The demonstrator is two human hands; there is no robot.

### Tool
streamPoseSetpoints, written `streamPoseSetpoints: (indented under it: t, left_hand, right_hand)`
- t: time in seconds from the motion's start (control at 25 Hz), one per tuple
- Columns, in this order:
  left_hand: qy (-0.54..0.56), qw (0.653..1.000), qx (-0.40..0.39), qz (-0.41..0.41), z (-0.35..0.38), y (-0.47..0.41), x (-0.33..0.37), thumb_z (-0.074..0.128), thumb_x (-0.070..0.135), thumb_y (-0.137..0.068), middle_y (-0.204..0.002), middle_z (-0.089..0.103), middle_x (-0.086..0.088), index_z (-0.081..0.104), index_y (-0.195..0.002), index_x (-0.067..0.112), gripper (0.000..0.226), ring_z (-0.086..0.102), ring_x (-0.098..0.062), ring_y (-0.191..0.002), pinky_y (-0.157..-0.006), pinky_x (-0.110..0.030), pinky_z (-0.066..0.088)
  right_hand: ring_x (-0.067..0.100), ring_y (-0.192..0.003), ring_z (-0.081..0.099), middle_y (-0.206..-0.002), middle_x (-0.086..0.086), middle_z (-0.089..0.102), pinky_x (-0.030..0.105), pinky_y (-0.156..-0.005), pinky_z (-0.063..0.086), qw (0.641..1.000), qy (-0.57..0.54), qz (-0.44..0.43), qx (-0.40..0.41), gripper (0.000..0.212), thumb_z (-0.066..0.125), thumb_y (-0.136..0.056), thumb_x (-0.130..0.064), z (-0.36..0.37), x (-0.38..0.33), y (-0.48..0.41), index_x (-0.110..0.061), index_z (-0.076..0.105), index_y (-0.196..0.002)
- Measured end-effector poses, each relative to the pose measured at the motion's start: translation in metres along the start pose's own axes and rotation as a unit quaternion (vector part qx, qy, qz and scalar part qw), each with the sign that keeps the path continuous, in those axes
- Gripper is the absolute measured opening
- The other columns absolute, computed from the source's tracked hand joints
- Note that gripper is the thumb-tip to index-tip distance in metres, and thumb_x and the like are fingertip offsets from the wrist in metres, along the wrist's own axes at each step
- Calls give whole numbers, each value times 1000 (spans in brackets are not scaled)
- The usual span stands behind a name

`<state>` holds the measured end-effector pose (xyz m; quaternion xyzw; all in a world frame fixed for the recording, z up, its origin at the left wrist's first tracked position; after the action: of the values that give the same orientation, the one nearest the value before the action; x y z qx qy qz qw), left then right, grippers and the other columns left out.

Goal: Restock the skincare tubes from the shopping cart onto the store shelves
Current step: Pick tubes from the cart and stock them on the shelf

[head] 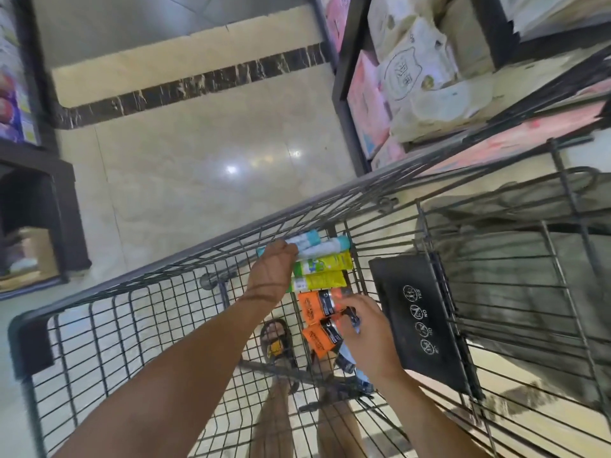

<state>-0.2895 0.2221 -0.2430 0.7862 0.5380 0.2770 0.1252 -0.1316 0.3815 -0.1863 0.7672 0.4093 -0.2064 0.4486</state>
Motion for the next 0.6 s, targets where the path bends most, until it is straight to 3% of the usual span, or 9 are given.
streamPoseSetpoints:
  t: [0.08,0.16,0.28,0.36,0.44,0.52,0.6]
  left_hand:
    - [12,1000,14,25,-10,6,9,62,9,-97,-114,62,-9,63,-121,14,25,61,-31,-104,-79,-42,57]
    - [47,999,11,20,-25,16,20,52,17,-104,-111,64,-10,61,-122,14,20,62,-32,-100,-75,-38,51]
    - [109,994,-9,-27,-46,33,27,33,32,-112,-90,63,-3,50,-119,18,23,60,-25,-79,-65,-34,43]
    - [182,983,6,-38,-57,45,25,35,33,-112,-81,60,2,50,-111,22,18,59,-21,-71,-60,-34,43]
    - [297,953,21,-62,-59,52,15,44,34,-109,-80,64,3,55,-103,28,14,62,-20,-72,-63,-35,46]
    - [401,912,24,-84,-59,56,6,53,36,-102,-80,68,5,61,-93,33,12,65,-18,-74,-67,-35,50]
    - [487,864,4,-124,-57,62,3,58,30,-102,-85,72,-1,64,-87,32,16,68,-15,-74,-70,-39,59]
  right_hand:
    - [-2,-112,59,-121,-14,61,6,-92,41,1000,8,-9,6,30,62,-94,-1,-6,-8,1,-22,71,-115]
    - [-1,-110,60,-118,-16,60,7,-90,42,1000,8,-21,11,29,63,-95,-1,-11,-17,-1,-23,71,-112]
    - [-2,-107,58,-117,-18,59,16,-93,46,999,6,-33,22,25,63,-98,-7,-21,-36,-11,-25,70,-113]
    - [-2,-111,53,-122,-18,54,11,-95,43,999,17,-31,18,30,64,-98,-12,-26,-50,-16,-26,65,-124]
    - [-5,-117,42,-129,-17,47,1,-91,31,999,28,-35,-15,45,68,-95,-14,-24,-62,-18,-26,57,-136]
    - [0,-120,40,-133,-13,45,11,-94,36,997,33,-41,-52,56,74,-91,-20,-16,-65,-21,-24,52,-142]
    - [5,-115,53,-132,-12,52,26,-94,49,996,26,-30,-81,57,76,-89,-27,-5,-60,-20,-25,54,-141]
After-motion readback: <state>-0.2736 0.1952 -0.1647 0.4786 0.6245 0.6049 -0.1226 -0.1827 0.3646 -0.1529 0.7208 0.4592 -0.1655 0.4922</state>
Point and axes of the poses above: each hand's wrist, its own y-axis away from the middle knuckle, its own z-axis out of the palm, x = y × z, the point moved 9 cm from there along -y, towards the middle knuckle
